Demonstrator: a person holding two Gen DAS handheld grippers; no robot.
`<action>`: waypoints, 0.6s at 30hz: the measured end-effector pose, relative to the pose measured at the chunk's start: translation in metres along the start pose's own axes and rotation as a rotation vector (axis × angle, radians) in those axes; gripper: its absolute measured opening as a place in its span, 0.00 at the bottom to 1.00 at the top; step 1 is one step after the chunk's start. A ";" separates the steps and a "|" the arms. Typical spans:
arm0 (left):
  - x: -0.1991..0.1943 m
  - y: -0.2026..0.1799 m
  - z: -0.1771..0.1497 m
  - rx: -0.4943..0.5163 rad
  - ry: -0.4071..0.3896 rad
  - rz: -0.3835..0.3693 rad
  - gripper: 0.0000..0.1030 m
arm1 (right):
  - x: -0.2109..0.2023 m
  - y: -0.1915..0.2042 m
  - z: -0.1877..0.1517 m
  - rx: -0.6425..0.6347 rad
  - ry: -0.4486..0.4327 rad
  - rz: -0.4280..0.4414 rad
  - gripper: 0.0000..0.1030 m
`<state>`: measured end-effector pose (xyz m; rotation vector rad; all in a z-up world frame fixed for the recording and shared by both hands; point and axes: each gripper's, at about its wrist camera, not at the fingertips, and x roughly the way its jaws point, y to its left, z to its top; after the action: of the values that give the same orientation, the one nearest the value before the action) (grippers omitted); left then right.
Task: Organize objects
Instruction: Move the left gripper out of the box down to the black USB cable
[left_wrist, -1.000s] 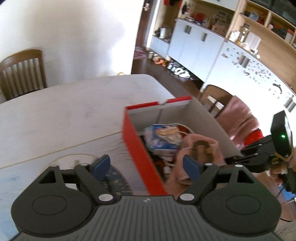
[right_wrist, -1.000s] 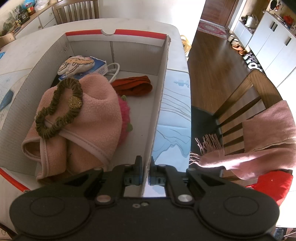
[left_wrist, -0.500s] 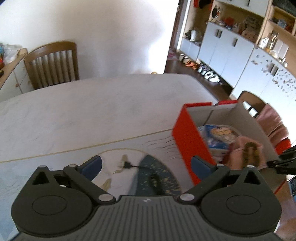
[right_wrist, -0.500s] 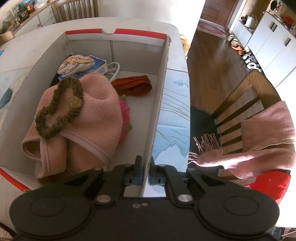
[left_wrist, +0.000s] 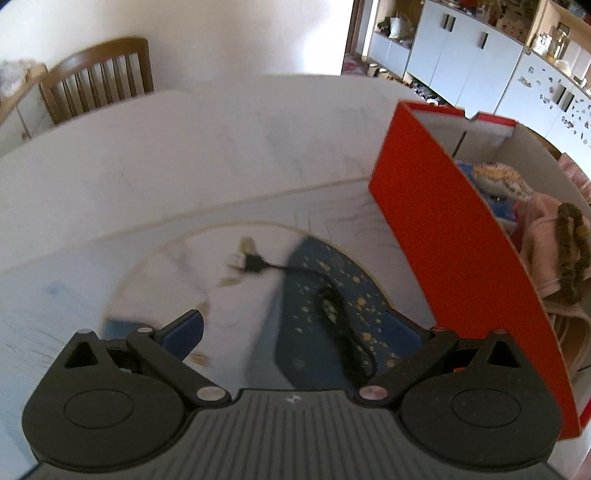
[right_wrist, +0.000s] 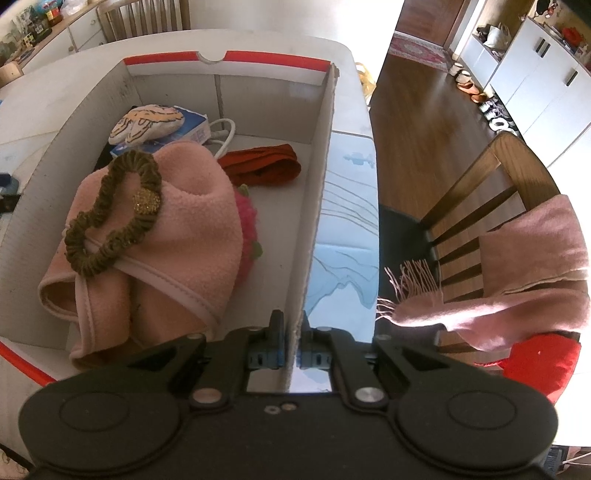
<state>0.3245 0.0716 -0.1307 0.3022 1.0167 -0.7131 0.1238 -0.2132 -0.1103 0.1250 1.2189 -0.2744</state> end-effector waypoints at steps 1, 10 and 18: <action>0.005 -0.003 -0.002 -0.009 0.009 -0.011 1.00 | 0.000 0.000 0.000 0.000 0.001 -0.001 0.05; 0.025 -0.027 -0.015 -0.030 0.019 0.010 0.99 | 0.002 0.000 0.000 0.002 0.008 -0.003 0.05; 0.023 -0.040 -0.022 -0.014 0.011 0.042 0.68 | 0.004 -0.001 -0.002 0.004 0.006 0.003 0.05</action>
<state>0.2910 0.0449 -0.1581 0.3144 1.0222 -0.6671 0.1234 -0.2140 -0.1146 0.1307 1.2241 -0.2742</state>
